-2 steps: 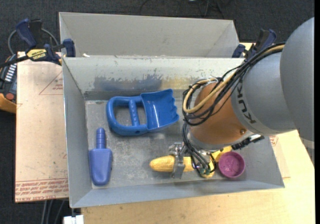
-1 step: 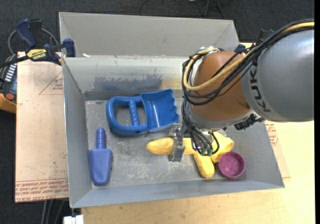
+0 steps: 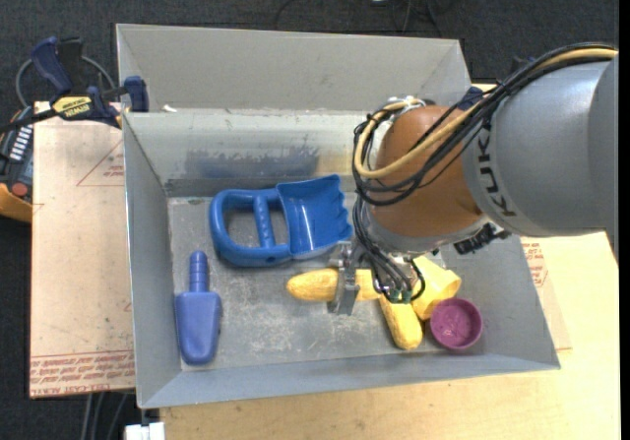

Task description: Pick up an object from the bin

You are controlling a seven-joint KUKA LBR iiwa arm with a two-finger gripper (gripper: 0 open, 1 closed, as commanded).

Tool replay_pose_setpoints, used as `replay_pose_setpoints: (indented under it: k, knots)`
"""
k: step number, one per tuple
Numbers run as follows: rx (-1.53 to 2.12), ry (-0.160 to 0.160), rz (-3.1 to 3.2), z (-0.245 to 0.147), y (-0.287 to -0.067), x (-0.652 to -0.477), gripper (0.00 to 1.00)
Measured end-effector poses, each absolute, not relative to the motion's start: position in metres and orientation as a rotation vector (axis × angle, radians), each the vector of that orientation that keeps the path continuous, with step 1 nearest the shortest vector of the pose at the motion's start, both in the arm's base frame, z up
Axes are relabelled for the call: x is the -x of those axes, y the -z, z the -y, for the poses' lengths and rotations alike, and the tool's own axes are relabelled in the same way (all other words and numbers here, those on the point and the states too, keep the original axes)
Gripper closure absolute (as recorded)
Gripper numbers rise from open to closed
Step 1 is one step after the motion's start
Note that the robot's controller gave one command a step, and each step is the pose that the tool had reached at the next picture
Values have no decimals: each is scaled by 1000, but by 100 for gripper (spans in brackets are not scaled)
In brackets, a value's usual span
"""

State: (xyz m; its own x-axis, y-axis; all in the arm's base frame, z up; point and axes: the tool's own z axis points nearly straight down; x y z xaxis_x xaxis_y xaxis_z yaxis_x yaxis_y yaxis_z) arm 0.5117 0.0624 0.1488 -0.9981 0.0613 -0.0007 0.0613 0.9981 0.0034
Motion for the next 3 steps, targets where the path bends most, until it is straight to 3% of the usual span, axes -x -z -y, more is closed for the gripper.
replay_pose_setpoints:
  k: [1,2,3]
  knots:
    - [-97,-4,-3150,-67,-195,-510,100]
    - [-110,-7,-3136,-66,-179,-531,100]
    - [-91,-5,-3148,-87,-193,-517,100]
